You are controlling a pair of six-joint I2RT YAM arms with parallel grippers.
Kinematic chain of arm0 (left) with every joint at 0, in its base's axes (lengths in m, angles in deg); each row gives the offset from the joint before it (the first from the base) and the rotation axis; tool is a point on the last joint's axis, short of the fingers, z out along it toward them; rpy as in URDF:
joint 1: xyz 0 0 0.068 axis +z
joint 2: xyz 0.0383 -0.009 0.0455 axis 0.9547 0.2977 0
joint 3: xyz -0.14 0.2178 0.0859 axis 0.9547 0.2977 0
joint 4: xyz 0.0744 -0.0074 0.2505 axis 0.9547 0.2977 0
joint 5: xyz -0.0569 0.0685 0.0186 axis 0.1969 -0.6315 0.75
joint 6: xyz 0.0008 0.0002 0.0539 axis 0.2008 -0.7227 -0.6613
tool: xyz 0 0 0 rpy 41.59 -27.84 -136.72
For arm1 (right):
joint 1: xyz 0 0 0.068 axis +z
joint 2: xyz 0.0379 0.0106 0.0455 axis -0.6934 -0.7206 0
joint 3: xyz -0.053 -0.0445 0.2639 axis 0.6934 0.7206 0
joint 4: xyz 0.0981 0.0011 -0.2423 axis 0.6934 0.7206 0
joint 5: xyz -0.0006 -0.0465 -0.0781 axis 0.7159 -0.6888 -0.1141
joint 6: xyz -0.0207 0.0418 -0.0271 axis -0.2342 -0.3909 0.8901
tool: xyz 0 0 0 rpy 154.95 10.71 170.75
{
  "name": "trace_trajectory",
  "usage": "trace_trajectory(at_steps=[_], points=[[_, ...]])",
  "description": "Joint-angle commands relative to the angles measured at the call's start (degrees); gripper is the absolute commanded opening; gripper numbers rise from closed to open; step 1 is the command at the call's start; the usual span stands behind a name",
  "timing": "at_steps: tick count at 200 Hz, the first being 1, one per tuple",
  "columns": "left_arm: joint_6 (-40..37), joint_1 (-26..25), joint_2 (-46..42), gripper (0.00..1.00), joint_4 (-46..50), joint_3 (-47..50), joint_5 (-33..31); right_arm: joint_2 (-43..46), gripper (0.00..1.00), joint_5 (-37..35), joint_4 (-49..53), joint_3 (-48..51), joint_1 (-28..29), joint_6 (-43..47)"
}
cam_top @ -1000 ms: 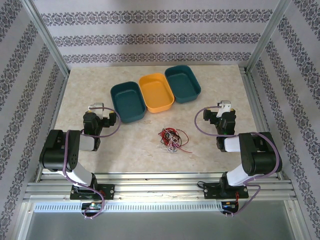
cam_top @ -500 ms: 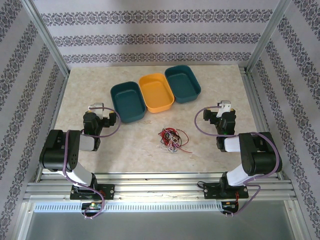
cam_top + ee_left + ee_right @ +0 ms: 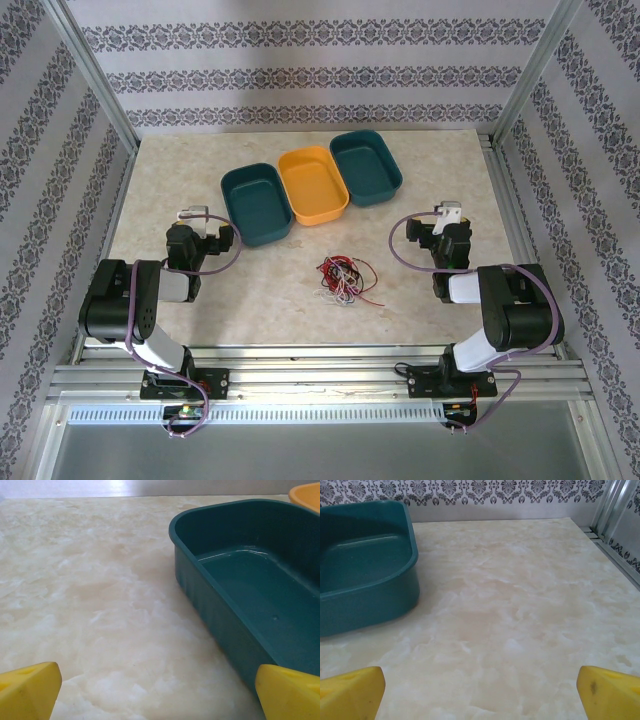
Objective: Untangle the cables
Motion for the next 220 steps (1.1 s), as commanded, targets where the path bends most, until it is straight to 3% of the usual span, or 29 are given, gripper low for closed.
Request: trace_trajectory(at_steps=[1, 35, 68, 91, 115, 142, 165, 188, 220], points=[[1.37, -0.42, -1.94, 0.99, -2.66, 1.41, -3.16, 1.89, 0.98, -0.05, 0.99, -1.17, -0.25, -0.3], [2.34, -0.4, -13.99, 0.99, 5.98, 2.09, -6.59, 12.34, 0.98, -6.28, 11.83, -2.29, 0.0, -1.93], [6.95, -0.36, -26.3, 0.99, 15.17, -0.67, -7.68, 26.09, 0.98, -12.93, 41.57, -11.14, 0.99, -6.93], [12.27, -0.51, -32.37, 0.99, 23.91, -4.28, -5.72, 32.57, 0.98, -14.07, 56.25, -15.73, 3.16, -9.53], [19.26, -1.94, -36.25, 0.99, 31.98, -7.36, 1.27, 36.74, 0.98, -16.23, 68.83, -19.54, 8.3, -13.69], [22.83, -10.1, -38.85, 0.99, 41.6, -9.5, 2.24, 38.08, 0.97, -18.83, 80.17, -22.71, 16.65, -21.61], [23.31, -19.78, -38.85, 1.0, 45.38, -9.27, 1.46, 36.76, 0.85, -18.47, 85.97, -24.46, 25.21, -28.34], [21.94, -27.03, -37.05, 0.99, 43.82, -8.7, 2.16, 33.6, 0.69, -15.41, 89.87, -25.97, 32.18, -34.89], [15.89, -32.47, -30.67, 0.99, 38.82, -10.11, 8.25, 28.4, 0.57, -10.41, 92.91, -29.24, 39.82, -40.8]])
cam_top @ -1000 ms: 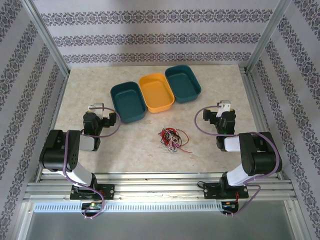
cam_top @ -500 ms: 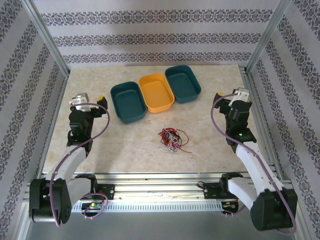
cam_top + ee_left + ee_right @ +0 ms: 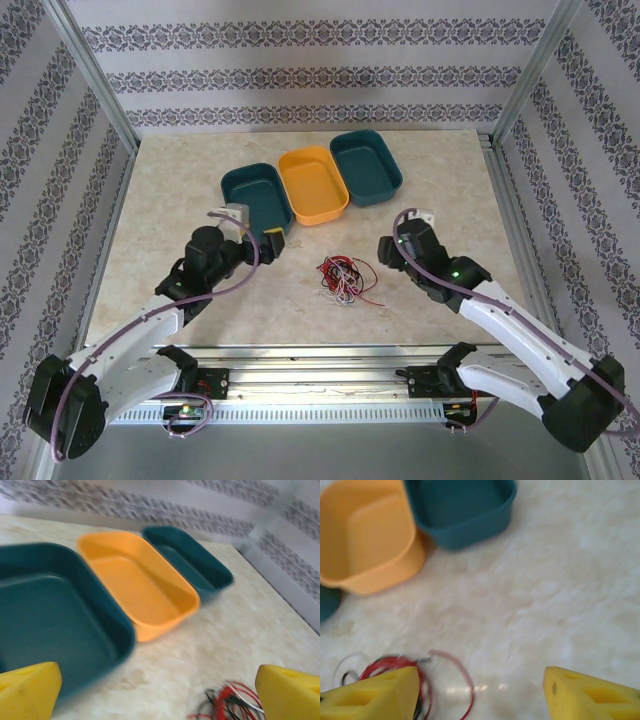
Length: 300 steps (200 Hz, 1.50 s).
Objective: Untangle the cables
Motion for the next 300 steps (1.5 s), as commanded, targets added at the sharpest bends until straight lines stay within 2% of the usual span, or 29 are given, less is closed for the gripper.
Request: trace_trajectory(at_steps=[1, 28, 54, 86, 143, 187, 212, 251, 270, 300], points=[[-4.4, -3.2, 4.35, 0.99, -2.29, -1.58, 5.05, -3.02, 0.56, 4.11, 5.84, -3.61, 4.53, -7.69], [-4.38, -4.54, 10.93, 1.0, -8.89, -1.89, 9.35, -7.34, 0.47, 7.61, 7.58, -7.4, 9.16, -10.29], [-2.31, -5.04, 15.69, 0.92, -17.52, -0.39, 13.11, -11.01, 0.43, 9.62, 9.68, -10.48, 12.87, -12.57], [-2.01, -6.02, 19.08, 0.85, -20.31, 0.49, 14.22, -14.36, 0.38, 10.13, 12.3, -12.42, 15.86, -15.08], [-2.0, -7.24, 22.19, 0.76, -21.6, 2.14, 16.77, -20.4, 0.34, 12.52, 12.02, -13.43, 16.31, -16.02], [-2.85, -8.04, 26.53, 0.75, -24.87, 1.79, 17.95, -24.7, 0.3, 12.89, 11.57, -15.14, 16.13, -15.34], [-2.8, -8.66, 29.2, 0.73, -27.34, 1.27, 19.34, -26.19, 0.23, 13.22, 11.9, -15.66, 15.99, -15.63], [-4.52, -10.83, 32.34, 0.71, -27.1, -0.36, 19.92, -25.46, 0.0, 11.45, 13.93, -15.77, 15.67, -17.18], [-3.83, -11.31, 34.42, 0.68, -29.07, -0.78, 19.58, -24.01, 0.0, 10.54, 13.85, -15.7, 15.23, -17.22], [-0.97, -11.3, 38.34, 0.57, -33.5, -1.79, 16.99, -22.14, 0.0, 9.68, 13.04, -16.41, 14.88, -16.6]])
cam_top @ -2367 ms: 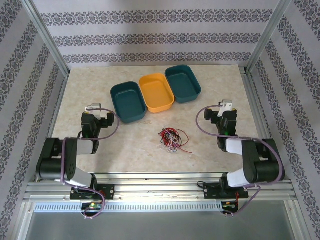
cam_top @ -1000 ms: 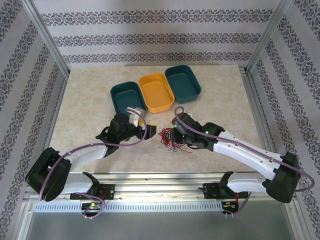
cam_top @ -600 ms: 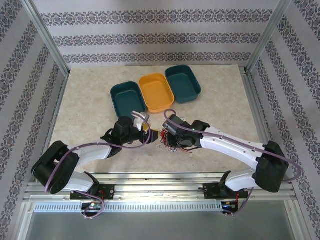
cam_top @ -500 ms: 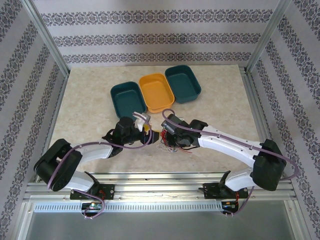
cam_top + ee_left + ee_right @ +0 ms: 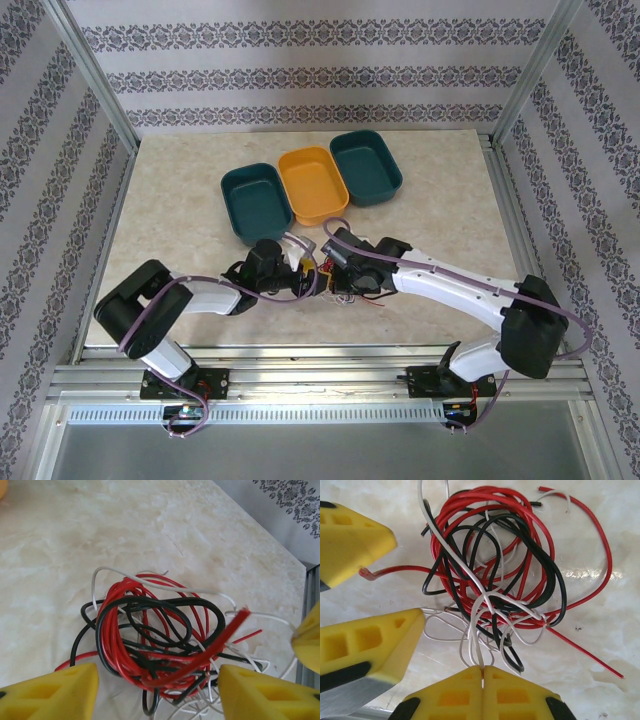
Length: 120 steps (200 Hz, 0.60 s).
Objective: Untangle the cables
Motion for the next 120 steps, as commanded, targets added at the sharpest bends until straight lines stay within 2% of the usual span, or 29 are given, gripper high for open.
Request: trace_trajectory(at_steps=[1, 12, 34, 70, 82, 120], points=[[1.77, -0.56, 2.75, 0.56, -6.59, -1.87, -1.54, 2.41, 0.0, -2.47, 1.07, -2.23, -0.56, 0.07], [2.7, -0.56, 3.94, 0.5, -7.81, -2.3, -2.57, 2.85, 0.0, -2.87, 1.26, -2.94, -0.59, 0.6], [3.35, -0.56, 5.27, 0.31, -8.08, -2.77, -3.66, 3.69, 0.0, -3.36, 2.02, -4.99, -0.75, 2.09], [3.09, -0.56, 4.17, 0.05, -6.29, -1.89, -6.59, 6.21, 0.0, -4.87, 2.53, -7.98, -1.14, 4.81], [3.05, -0.56, 3.73, 0.0, -6.05, -1.42, -8.13, 7.35, 0.0, -5.18, 2.23, -8.69, -1.55, 5.44], [2.64, -0.56, 3.1, 0.0, -5.06, -1.02, -10.64, 10.65, 0.0, -4.15, 0.89, -10.69, -4.13, 7.57]])
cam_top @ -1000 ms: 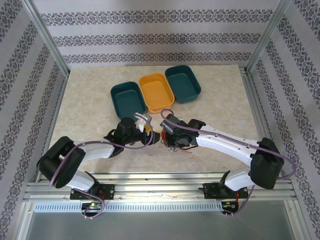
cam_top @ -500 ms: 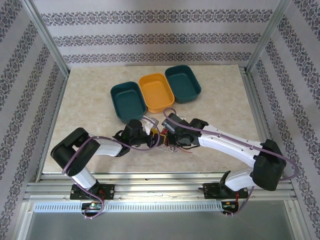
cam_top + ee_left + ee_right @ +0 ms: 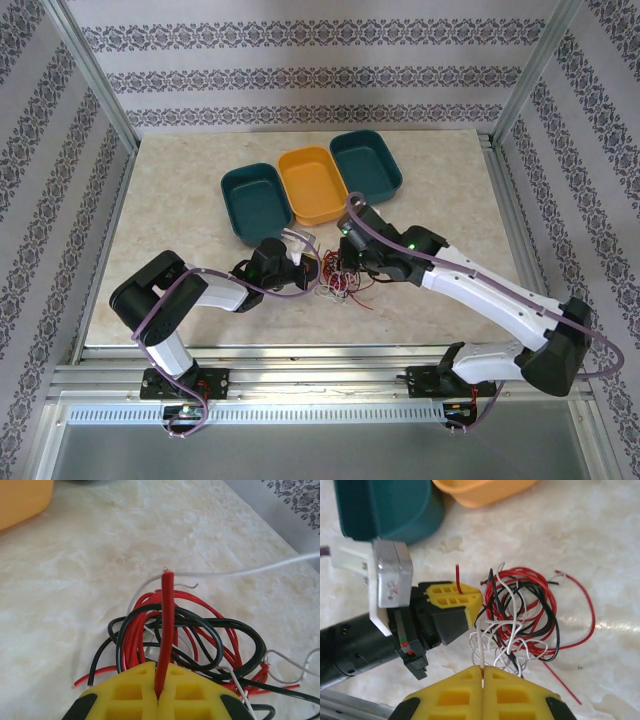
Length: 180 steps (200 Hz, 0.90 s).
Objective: Untangle the cables
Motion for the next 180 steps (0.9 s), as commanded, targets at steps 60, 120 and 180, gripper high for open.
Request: trace_trajectory(at_steps=[60, 120, 180], points=[[-0.39, -0.56, -1.15, 0.0, -0.05, 0.13, -3.47, 5.79, 0.0, 0.86, -1.9, -6.14, -4.05, 6.75], [-0.98, -0.56, -0.9, 0.0, 1.49, -0.42, -4.5, 6.07, 0.0, 2.55, -2.92, -10.33, -4.14, 11.6], [-1.16, -0.55, -0.62, 0.0, 2.19, -0.3, -5.35, 6.35, 0.0, 1.59, -2.17, -14.81, -4.17, 15.35]])
